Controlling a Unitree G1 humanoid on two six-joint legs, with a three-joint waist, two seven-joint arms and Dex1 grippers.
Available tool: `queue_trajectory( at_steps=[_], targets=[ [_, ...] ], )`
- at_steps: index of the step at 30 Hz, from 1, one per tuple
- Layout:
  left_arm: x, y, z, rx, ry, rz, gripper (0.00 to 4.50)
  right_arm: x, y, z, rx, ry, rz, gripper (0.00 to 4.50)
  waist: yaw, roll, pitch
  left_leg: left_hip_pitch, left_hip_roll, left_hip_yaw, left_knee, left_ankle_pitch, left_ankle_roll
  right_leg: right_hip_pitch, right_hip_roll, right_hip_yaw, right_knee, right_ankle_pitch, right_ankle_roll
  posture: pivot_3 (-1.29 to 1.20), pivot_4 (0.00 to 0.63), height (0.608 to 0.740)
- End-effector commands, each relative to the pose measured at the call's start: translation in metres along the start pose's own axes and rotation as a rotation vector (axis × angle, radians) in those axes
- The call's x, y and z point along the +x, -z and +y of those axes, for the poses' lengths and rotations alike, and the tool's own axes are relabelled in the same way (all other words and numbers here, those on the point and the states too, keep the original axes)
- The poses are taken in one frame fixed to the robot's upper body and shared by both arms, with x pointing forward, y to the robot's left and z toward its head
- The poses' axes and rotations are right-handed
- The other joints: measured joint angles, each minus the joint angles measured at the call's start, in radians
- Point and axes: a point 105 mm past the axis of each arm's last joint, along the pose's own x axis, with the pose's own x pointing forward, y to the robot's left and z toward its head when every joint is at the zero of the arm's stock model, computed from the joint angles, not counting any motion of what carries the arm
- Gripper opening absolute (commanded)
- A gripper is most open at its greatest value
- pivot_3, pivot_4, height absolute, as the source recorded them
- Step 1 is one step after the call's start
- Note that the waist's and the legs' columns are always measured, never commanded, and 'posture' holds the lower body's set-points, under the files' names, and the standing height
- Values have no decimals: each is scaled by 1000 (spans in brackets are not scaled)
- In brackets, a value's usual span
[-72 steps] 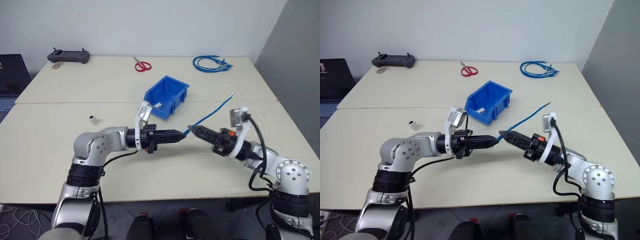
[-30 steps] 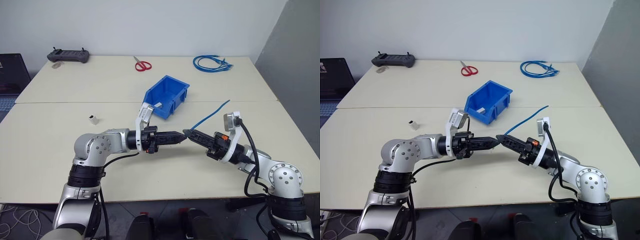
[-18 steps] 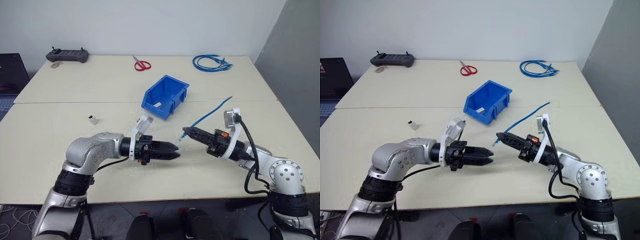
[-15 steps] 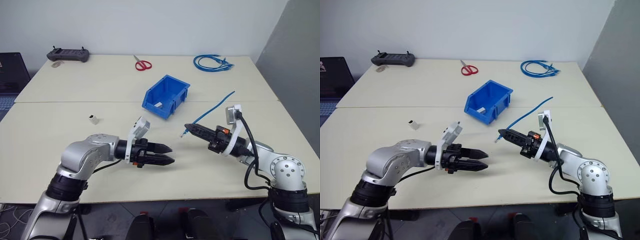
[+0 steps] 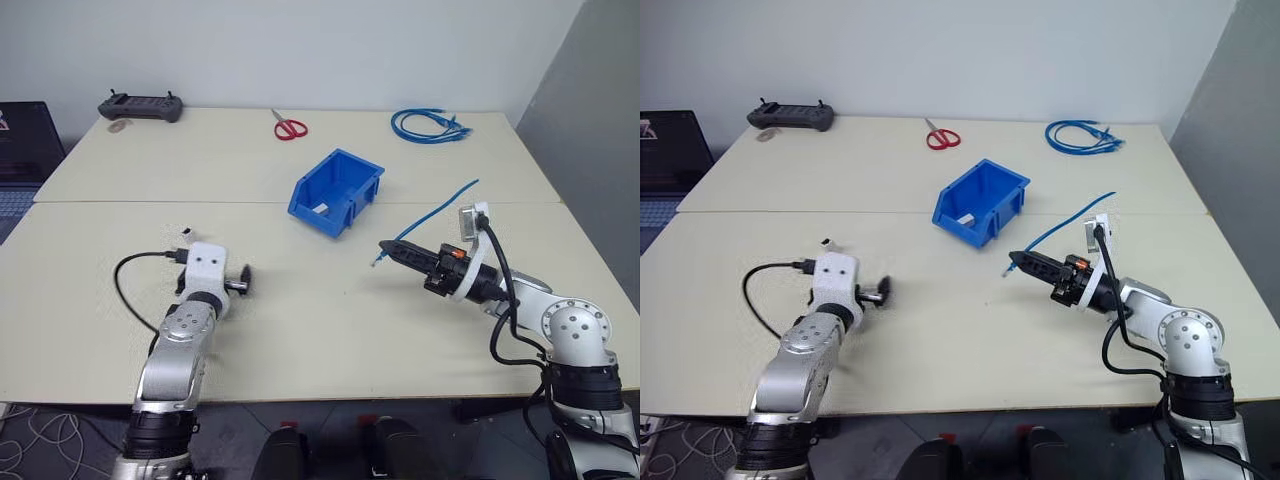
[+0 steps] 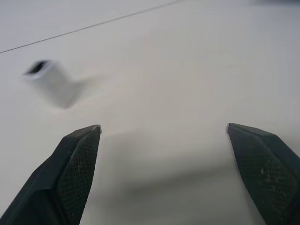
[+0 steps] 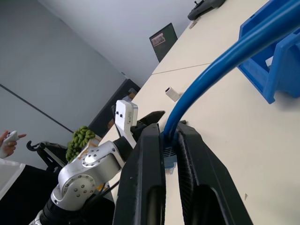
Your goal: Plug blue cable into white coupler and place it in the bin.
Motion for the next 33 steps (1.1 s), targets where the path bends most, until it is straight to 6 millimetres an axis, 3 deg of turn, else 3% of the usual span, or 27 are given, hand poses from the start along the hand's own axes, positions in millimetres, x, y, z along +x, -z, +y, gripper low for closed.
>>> queue_trajectory(
  at_steps=[1, 9, 17, 20, 27, 33],
  targets=[
    [18, 12, 9, -99, -173, 71, 4477, 0, -16, 8, -60, -35, -16, 85, 1, 0, 0, 1, -1, 0, 0, 0, 0, 1, 0, 0, 0, 1, 0, 0, 150, 740],
    [52, 27, 11, -349, -407, 186, 4477, -2, -18, 9, -88, -29, -2, 85, 1, 0, -2, 4, -3, 0, 0, 0, 0, 4, 0, 1, 0, 2, 1, 0, 150, 740],
    [77, 15, -4, -483, -365, 166, 4477, -10, -15, 9, -106, 7, 8, 85, -2, 10, -7, 6, -4, 1, -1, 0, 0, 4, 1, 1, 1, 2, 1, 0, 150, 740],
    [81, 11, -2, -490, -379, 146, 4044, -11, -15, 9, -109, 16, 0, 85, 0, 12, -8, 6, -9, 1, -1, 0, 0, 5, 2, 1, 1, 2, 1, 0, 150, 740],
    [83, 13, 6, -523, -425, 154, 2312, -14, -18, 8, -115, 34, -18, 85, 0, 12, -9, 6, -9, 0, -1, 0, 0, 5, -1, 1, 1, 2, 1, 0, 150, 740],
    [84, 13, 10, -569, -437, 156, 1083, -15, -19, 5, -119, 49, -18, 85, 0, 13, -9, 6, -10, 0, -1, 0, 0, 5, -2, 0, 1, 2, 2, 0, 150, 740]
  ],
)
